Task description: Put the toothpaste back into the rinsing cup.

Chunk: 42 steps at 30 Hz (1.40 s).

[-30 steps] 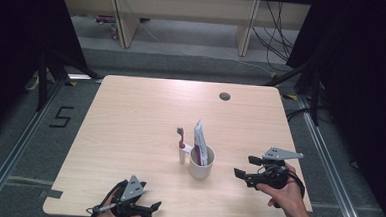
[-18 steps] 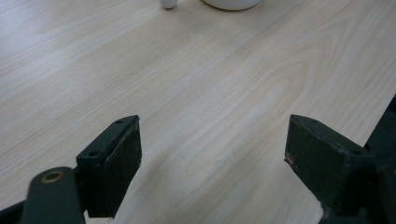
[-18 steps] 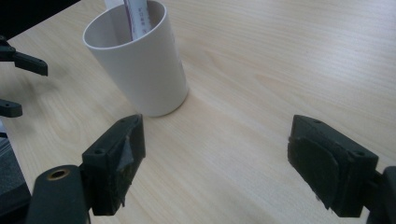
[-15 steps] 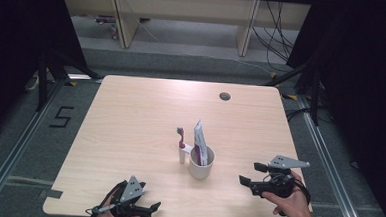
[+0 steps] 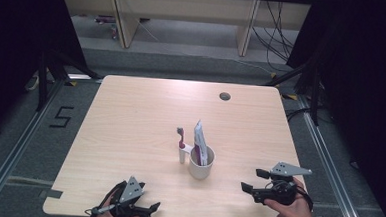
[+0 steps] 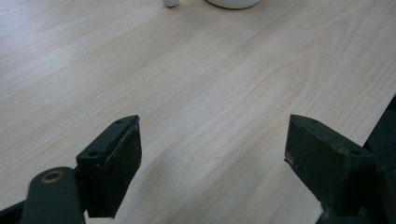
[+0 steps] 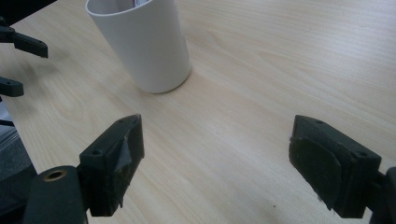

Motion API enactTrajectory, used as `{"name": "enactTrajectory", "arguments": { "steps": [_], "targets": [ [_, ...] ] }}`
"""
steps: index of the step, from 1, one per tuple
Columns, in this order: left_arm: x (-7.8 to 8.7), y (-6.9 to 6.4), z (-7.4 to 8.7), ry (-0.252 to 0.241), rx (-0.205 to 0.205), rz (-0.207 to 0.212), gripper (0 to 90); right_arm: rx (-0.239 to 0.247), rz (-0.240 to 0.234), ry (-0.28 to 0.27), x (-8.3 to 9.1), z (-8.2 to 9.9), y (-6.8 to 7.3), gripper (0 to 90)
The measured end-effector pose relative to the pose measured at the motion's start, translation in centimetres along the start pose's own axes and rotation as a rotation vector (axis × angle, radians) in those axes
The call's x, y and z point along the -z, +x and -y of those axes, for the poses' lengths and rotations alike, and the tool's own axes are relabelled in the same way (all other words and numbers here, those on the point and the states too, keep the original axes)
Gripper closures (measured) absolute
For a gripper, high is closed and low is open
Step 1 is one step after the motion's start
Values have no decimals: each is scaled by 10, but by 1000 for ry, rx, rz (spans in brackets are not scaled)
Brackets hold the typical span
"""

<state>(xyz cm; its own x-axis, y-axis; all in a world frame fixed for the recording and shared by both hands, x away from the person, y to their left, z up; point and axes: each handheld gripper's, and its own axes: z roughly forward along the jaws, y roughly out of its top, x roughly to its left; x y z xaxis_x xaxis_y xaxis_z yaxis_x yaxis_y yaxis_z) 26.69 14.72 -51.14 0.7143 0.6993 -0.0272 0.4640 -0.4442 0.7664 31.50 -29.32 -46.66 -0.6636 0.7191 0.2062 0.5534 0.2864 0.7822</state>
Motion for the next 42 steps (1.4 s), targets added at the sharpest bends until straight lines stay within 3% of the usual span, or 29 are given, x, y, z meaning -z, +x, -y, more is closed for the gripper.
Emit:
{"name": "enactTrajectory", "arguments": {
  "steps": [2,3,4,5,7,8,9,12,13,14,20,21,22,23,24,28,29,30,31,34,35,36,39,41,42],
  "targets": [
    [0,0,0,-2,1,2,182,-22,0,15,2,3,2,185],
    [0,-1,0,-5,5,5,182,13,13,-1,2,4,0,183],
    [0,-1,0,-5,5,5,182,-22,-7,6,2,5,3,182],
    [0,-1,0,-2,5,4,182,11,11,6,4,5,1,182],
    [0,-1,0,-3,4,3,182,13,7,-4,4,7,1,179],
    [0,-1,0,-5,4,4,182,-12,0,-2,4,8,4,176],
    [0,-1,0,-5,4,4,182,14,15,6,5,9,2,174],
    [-1,-1,0,-5,4,2,182,5,7,4,5,11,3,169],
    [-1,-1,0,-6,7,4,182,-21,2,19,8,12,6,165],
    [-1,-1,0,-6,6,5,182,9,11,9,8,13,4,165],
    [-1,-1,1,-7,9,4,182,-1,17,15,9,18,6,161],
    [-1,-1,0,-4,8,5,182,21,31,14,10,19,4,161],
    [-1,-1,0,-5,8,5,182,-4,27,17,9,21,6,161],
    [-1,-1,0,-5,8,5,182,19,33,10,11,21,4,161],
    [-1,-1,0,-5,5,1,182,-8,26,18,11,22,6,161],
    [0,-1,0,-2,4,1,182,-10,27,21,13,26,6,160],
    [0,-1,0,-1,3,1,182,15,35,21,14,26,5,161],
    [0,-1,0,-2,3,1,182,-19,21,36,15,28,8,161],
    [0,-1,0,-2,3,1,182,-19,21,36,15,28,8,161],
    [1,0,0,9,-11,-3,182,17,42,32,15,30,6,161],
    [0,-1,0,-2,3,4,182,-28,30,45,15,32,10,161],
    [0,-1,0,0,1,4,182,15,36,44,16,32,7,161],
    [1,0,0,9,-15,-1,182,-15,28,47,16,35,9,161],
    [1,1,0,11,-19,-2,182,18,43,50,18,36,8,161],
    [1,1,0,12,-20,-2,181,-20,33,56,18,38,11,161]
  ]
}}
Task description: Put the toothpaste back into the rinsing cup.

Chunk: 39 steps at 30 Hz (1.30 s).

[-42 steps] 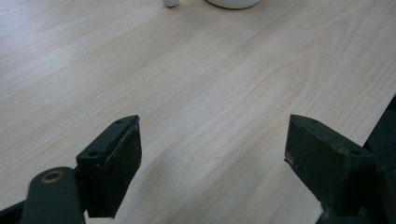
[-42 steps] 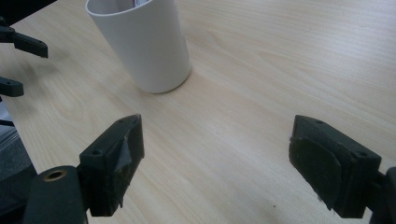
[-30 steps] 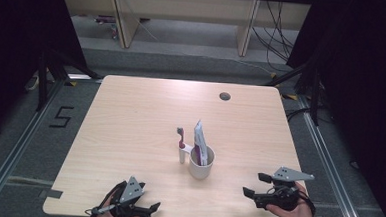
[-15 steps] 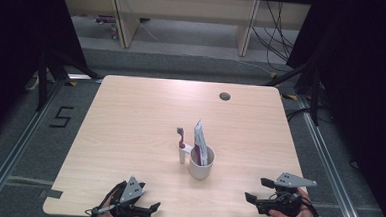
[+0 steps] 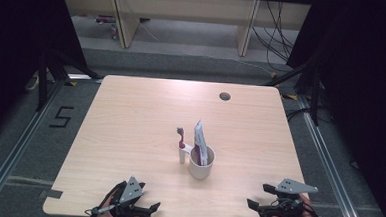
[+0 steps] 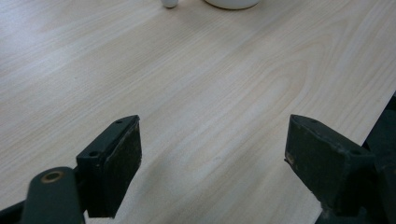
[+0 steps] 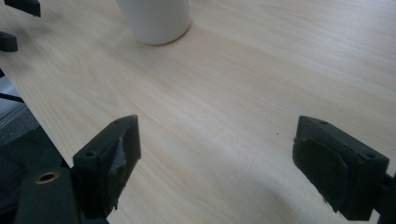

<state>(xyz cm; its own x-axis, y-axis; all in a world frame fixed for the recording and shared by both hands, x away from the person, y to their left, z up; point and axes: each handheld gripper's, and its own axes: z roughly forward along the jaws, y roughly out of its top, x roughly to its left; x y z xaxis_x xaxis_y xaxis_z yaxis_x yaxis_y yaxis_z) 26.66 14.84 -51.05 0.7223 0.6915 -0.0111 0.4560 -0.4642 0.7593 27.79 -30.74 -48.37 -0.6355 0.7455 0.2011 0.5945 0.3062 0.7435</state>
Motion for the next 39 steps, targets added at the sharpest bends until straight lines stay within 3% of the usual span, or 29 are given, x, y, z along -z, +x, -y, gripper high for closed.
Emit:
{"name": "enactTrajectory", "arguments": {
  "steps": [2,3,4,8,9,12,13,14,15,18,19,22,23,25,33,36,39],
  "targets": [
    [-1,-2,0,-16,19,3,178,-1,3,16,0,2,1,161],
    [0,-2,0,-16,17,7,178,40,11,16,0,3,-1,161],
    [-1,-2,0,-23,17,9,178,15,5,18,0,4,1,161],
    [1,-1,-1,-9,1,0,178,52,18,29,2,7,2,161],
    [0,-1,-1,-11,-2,2,178,13,-1,38,1,8,5,161],
    [0,-3,-1,-22,4,8,178,58,15,42,0,11,3,161],
    [0,-3,-1,-21,4,8,178,22,11,63,1,11,6,161],
    [1,-3,-1,-19,3,9,176,22,15,65,1,12,6,161],
    [1,-3,-1,-17,0,4,176,61,35,45,1,12,4,161],
    [1,-3,-1,-16,-4,9,176,57,17,47,0,13,3,161],
    [1,-3,-1,-17,-3,8,176,23,26,54,1,14,6,161],
    [1,-3,-1,-9,-11,-2,176,61,38,57,2,15,4,161],
    [1,-2,-1,-8,-13,-2,176,31,26,66,2,15,6,161],
    [1,-2,-1,-8,-15,-1,176,25,29,67,2,16,6,161],
    [1,-2,-1,-8,-16,-1,176,52,51,67,1,17,4,161],
    [1,-2,-1,-8,-15,-1,176,28,37,81,1,17,6,161],
    [0,-3,-1,-7,-14,-3,176,44,48,76,1,17,5,161]
  ]
}}
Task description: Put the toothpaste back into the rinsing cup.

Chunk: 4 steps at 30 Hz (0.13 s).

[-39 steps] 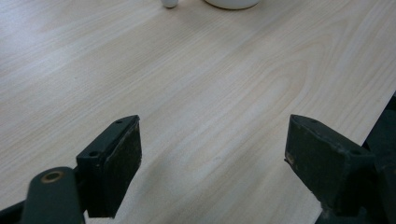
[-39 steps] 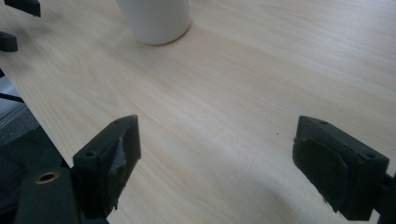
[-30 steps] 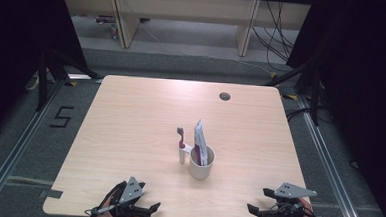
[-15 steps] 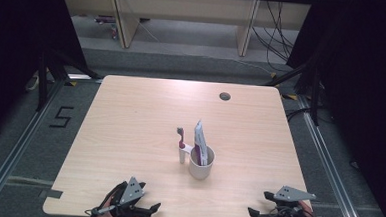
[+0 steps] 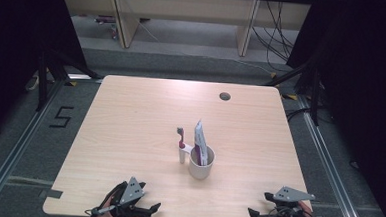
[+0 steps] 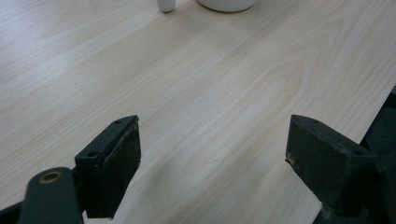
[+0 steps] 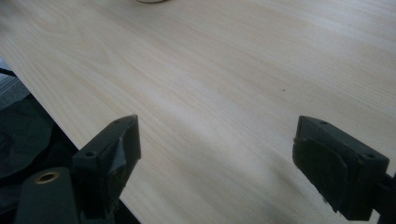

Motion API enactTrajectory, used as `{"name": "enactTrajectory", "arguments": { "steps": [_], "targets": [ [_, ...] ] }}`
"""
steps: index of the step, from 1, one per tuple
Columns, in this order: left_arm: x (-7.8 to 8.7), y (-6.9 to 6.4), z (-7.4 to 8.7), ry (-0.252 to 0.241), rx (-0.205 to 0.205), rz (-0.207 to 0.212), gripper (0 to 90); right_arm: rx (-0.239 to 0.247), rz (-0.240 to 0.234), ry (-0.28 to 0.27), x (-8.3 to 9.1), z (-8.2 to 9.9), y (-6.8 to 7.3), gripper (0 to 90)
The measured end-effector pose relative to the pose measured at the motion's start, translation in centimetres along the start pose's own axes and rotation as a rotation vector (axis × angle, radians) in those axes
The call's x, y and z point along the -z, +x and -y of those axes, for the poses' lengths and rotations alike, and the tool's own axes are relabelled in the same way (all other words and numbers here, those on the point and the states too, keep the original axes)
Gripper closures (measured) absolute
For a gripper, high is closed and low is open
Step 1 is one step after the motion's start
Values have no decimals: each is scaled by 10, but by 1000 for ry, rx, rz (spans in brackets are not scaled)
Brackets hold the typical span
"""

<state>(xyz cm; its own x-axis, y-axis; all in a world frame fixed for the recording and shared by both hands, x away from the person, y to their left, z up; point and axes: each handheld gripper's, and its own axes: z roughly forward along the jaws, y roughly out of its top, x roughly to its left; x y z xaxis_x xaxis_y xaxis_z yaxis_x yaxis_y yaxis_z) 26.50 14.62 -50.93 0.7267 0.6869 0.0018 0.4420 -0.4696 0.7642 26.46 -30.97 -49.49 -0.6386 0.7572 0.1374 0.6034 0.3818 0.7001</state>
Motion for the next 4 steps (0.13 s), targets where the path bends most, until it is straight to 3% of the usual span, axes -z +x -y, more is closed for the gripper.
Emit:
{"name": "enactTrajectory", "arguments": {
  "steps": [4],
  "targets": [
    [-1,-1,0,-8,10,5,176,-1,-1,6,-1,0,-1,161]
  ]
}}
